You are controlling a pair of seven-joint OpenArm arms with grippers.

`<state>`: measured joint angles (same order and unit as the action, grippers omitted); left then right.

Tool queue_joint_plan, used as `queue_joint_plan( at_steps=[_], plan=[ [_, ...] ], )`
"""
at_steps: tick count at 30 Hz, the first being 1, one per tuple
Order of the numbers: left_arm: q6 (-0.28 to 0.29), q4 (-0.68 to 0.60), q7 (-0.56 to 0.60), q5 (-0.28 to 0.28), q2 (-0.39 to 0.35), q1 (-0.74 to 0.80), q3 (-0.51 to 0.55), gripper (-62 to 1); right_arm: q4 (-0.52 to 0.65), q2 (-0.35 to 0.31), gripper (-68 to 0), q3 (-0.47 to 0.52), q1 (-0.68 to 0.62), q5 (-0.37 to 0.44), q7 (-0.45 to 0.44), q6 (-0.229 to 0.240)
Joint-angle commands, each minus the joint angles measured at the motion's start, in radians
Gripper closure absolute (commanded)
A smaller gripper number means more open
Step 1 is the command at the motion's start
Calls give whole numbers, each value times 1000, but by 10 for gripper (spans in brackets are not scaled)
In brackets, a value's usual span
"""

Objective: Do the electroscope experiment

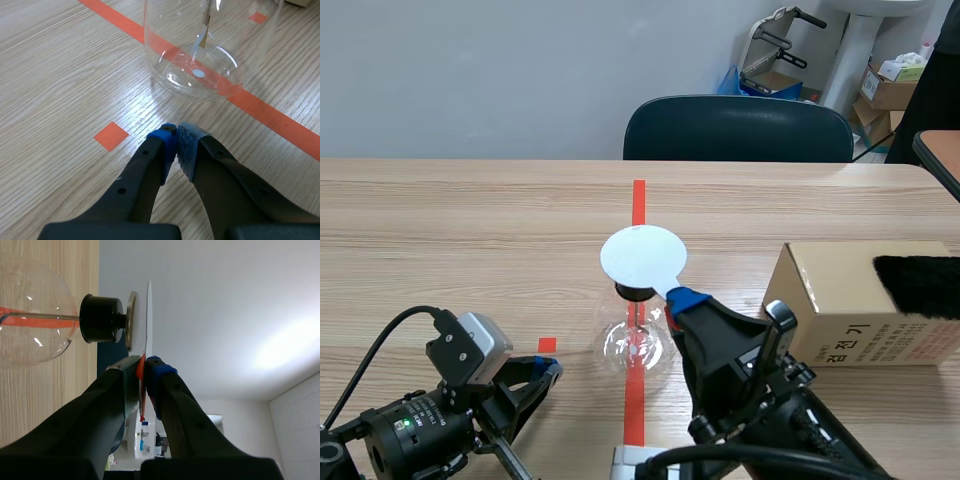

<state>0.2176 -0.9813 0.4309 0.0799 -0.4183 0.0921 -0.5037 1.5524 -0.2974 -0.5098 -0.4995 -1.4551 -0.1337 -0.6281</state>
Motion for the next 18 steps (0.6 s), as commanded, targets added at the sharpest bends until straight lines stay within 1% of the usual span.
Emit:
queue_joint_plan(
  at_steps=[1, 6, 18],
  plan=[
    [2, -13, 14, 6, 7, 10, -2, -40, 24, -15, -10, 6, 0, 0, 25, -10],
    [2, -13, 14, 6, 7, 10, -2, -40, 24, -15, -10, 6, 0, 0, 135, -10],
    [2, -13, 14, 6, 7, 10, -2, -40, 24, -15, -11, 6, 0, -1, 490, -10]
  ],
)
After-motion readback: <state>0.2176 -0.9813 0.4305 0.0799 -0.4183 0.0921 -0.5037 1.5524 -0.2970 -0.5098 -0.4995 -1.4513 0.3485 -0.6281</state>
